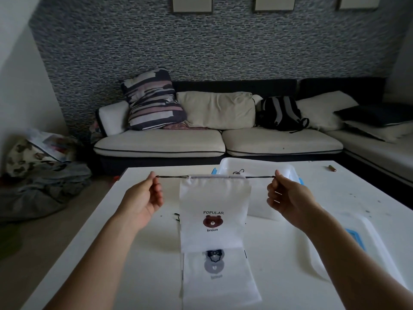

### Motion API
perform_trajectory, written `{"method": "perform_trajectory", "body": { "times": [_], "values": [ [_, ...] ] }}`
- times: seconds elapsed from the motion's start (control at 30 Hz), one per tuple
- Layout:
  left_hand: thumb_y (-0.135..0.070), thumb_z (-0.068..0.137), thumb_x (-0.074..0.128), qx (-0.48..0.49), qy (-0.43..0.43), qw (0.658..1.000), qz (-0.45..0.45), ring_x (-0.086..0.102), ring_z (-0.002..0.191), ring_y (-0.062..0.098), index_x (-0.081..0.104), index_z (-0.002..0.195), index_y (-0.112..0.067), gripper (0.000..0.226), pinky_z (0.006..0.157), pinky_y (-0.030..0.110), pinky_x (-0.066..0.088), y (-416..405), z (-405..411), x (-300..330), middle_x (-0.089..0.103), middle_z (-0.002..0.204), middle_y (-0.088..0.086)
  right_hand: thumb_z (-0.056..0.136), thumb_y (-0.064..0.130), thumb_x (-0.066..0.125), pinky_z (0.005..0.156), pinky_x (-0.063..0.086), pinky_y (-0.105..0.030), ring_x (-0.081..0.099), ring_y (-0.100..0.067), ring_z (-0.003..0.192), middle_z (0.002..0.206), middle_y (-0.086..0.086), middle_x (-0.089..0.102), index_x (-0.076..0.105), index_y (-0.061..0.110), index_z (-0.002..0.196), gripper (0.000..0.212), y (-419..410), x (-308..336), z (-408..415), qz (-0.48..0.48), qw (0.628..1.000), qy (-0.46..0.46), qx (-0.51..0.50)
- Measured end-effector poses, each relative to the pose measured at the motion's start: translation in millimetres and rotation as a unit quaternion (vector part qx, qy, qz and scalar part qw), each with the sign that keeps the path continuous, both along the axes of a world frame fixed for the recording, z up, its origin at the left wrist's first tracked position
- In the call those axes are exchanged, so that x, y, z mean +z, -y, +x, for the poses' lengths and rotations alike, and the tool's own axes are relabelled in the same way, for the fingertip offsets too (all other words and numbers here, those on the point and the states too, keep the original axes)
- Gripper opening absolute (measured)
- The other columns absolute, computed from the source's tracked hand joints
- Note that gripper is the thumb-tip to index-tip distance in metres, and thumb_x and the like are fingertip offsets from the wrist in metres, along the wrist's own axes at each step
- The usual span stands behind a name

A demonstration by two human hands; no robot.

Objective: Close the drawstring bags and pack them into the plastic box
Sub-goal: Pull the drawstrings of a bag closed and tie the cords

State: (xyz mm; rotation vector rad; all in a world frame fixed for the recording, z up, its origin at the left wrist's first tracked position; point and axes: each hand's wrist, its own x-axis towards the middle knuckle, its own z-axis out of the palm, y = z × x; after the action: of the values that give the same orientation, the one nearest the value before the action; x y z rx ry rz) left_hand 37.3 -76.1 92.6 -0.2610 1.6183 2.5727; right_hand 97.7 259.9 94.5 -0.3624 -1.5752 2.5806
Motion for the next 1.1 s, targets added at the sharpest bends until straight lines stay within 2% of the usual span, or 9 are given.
{"method": "perform_trajectory", "body": {
  "times": [0.17,0.27,0.4,0.6,0.7,0.77,0.87,1.0,1.1],
  "values": [
    [-0.026,0.095,0.049,0.084,-0.008,0.978,0.189,0.035,0.029,0.001,0.044,0.064,-0.026,0.031,0.033,0.010,0.029,37.1,-23.4,-1.5,0.039,0.036,-0.011,0.102,0.019,0.049,0.046,0.034,-0.015,0.045,-0.006,0.048,0.056,0.006,0.046,0.048,0.017,0.072,0.030,-24.0,1.8,-7.3,-0.224,0.970,-0.048,-0.078],
    [-0.022,0.062,0.050,0.114,-0.032,0.965,0.233,0.034,0.028,0.003,0.037,0.066,-0.026,0.014,0.035,0.009,0.025,55.6,-25.2,1.6,0.036,0.034,-0.010,0.102,0.017,0.048,0.042,0.032,-0.014,0.043,-0.005,0.048,0.056,0.006,0.047,0.048,0.016,0.071,0.031,-34.4,-0.7,-9.3,-0.236,0.966,-0.041,-0.098],
    [-0.018,0.066,0.051,0.134,-0.036,0.962,0.236,0.032,0.031,0.003,0.036,0.069,-0.027,0.018,0.038,0.009,0.024,54.5,-23.6,4.5,0.037,0.039,-0.010,0.103,0.019,0.048,0.043,0.034,-0.014,0.041,-0.005,0.045,0.055,0.004,0.050,0.047,0.015,0.071,0.032,-28.4,-1.5,-12.7,-0.240,0.965,-0.048,-0.093],
    [-0.030,0.105,0.042,0.051,-0.022,0.972,0.227,0.066,0.102,0.022,0.048,0.070,-0.026,0.035,0.090,0.037,0.050,23.4,-5.1,3.2,0.073,0.106,0.005,0.104,0.030,0.048,0.096,0.051,-0.039,0.068,-0.027,0.106,0.114,-0.007,0.073,0.047,0.017,0.066,0.040,-19.6,-3.8,-10.3,-0.179,0.981,-0.062,-0.039],
    [-0.029,0.102,0.045,0.011,-0.052,0.961,0.273,0.074,0.082,0.014,0.060,0.065,-0.019,0.041,0.077,0.039,0.058,4.6,8.2,15.7,0.074,0.082,-0.002,0.102,0.024,0.048,0.086,0.059,-0.042,0.074,-0.023,0.083,0.084,-0.007,0.071,0.048,0.015,0.059,0.044,-0.3,11.1,-2.3,-0.229,0.969,-0.088,0.004],
    [-0.031,0.096,0.052,-0.016,-0.085,0.968,0.237,0.071,0.069,0.009,0.070,0.073,-0.016,0.033,0.063,0.028,0.060,-5.9,16.1,22.2,0.071,0.079,-0.002,0.100,0.025,0.053,0.079,0.062,-0.037,0.067,-0.020,0.065,0.068,-0.007,0.061,0.056,0.010,0.063,0.040,17.6,18.7,3.4,-0.135,0.987,-0.089,0.018],
    [-0.024,0.093,0.056,-0.091,-0.171,0.978,0.083,0.066,0.078,0.006,0.072,0.112,-0.018,0.025,0.068,0.023,0.057,-21.6,25.3,22.2,0.073,0.111,-0.002,0.088,0.025,0.064,0.085,0.060,-0.035,0.068,-0.022,0.078,0.082,-0.014,0.069,0.068,-0.001,0.084,0.026,43.2,19.6,11.5,0.047,0.990,-0.120,0.057],
    [0.002,0.095,0.055,-0.084,-0.249,0.956,-0.129,0.057,0.069,0.007,0.062,0.127,-0.021,0.040,0.064,0.022,0.050,-56.2,44.2,12.8,0.074,0.109,-0.001,0.089,0.001,0.063,0.083,0.060,-0.032,0.068,-0.025,0.084,0.092,-0.016,0.074,0.067,-0.005,0.105,0.017,60.1,13.9,15.5,0.042,0.989,-0.134,0.052],
    [-0.003,0.098,0.056,-0.024,-0.249,0.956,-0.154,0.057,0.062,0.009,0.052,0.132,-0.025,0.040,0.060,0.022,0.049,-74.9,51.4,5.9,0.077,0.105,0.002,0.093,-0.006,0.059,0.078,0.060,-0.031,0.066,-0.023,0.076,0.093,-0.017,0.075,0.060,0.002,0.120,0.028,64.5,16.0,14.7,0.057,0.989,-0.137,0.028]
  ]
}}
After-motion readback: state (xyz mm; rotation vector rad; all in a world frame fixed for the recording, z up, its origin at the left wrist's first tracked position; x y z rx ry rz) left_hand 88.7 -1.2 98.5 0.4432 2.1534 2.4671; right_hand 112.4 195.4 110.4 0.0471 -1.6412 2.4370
